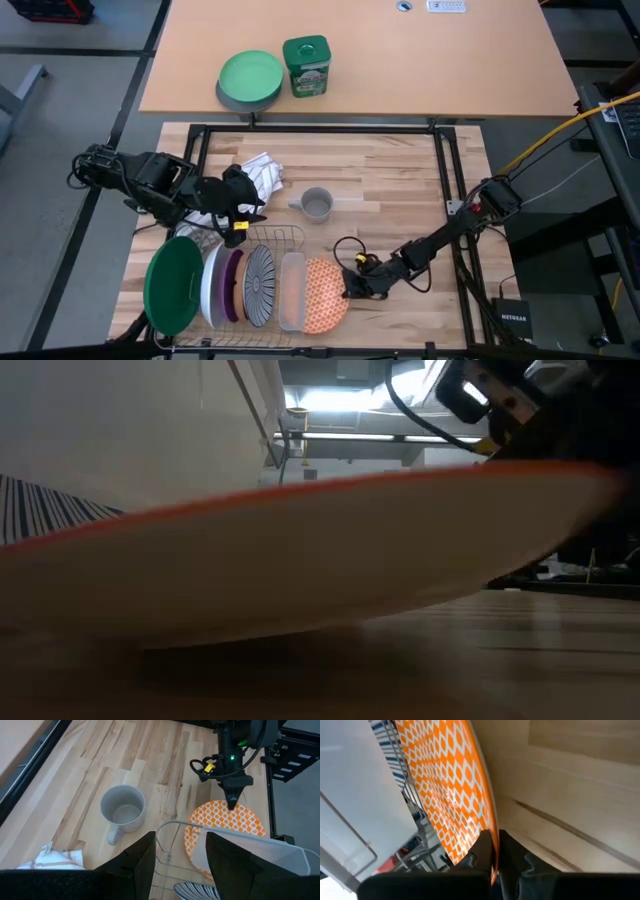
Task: Sort dishes
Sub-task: Put the orange patterned plate into the dish rack
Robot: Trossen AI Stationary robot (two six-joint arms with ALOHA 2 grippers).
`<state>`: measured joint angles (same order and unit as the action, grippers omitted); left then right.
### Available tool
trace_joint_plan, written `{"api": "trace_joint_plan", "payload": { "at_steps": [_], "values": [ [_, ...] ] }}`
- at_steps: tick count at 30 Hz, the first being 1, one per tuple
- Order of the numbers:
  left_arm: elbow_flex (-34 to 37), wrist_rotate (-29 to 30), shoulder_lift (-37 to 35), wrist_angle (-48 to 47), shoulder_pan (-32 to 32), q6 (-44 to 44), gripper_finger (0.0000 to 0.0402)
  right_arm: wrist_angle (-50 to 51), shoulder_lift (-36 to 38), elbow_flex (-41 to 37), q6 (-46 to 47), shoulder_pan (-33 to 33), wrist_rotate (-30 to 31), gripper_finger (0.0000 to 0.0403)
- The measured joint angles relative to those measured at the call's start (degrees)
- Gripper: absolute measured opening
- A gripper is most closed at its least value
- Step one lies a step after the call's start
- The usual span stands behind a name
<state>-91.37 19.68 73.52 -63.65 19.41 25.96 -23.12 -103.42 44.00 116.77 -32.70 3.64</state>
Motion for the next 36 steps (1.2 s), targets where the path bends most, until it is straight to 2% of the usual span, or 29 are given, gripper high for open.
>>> {"api": "trace_joint_plan", "payload": {
  "at_steps": [15,23,28,33,36],
  "values": [
    [0.0,0.0,0.0,0.1,0.0,-2.0,0.0162,29.0,16.7,-1.9,-3.0,-0.3,1.4,0.0012],
    [0.0,0.0,0.0,4.8,0.0,-3.4,0.0162,44.1,26.3,-2.0,-3.0,-0.3,7.8,0.0011],
    [0.0,0.0,0.5,10.3,-0.8,-6.5,0.0162,48.2,29.0,-2.0,-3.1,-0.2,10.0,0.0011],
    [0.0,-0.4,3.7,17.8,-3.8,-8.4,0.0162,47.8,29.1,-2.0,-3.5,-0.3,10.5,0.0011],
    [0.0,-6.5,7.1,22.2,-7.1,-8.6,0.0162,47.7,29.1,-2.0,-4.7,-0.3,10.8,0.0011]
  ]
}}
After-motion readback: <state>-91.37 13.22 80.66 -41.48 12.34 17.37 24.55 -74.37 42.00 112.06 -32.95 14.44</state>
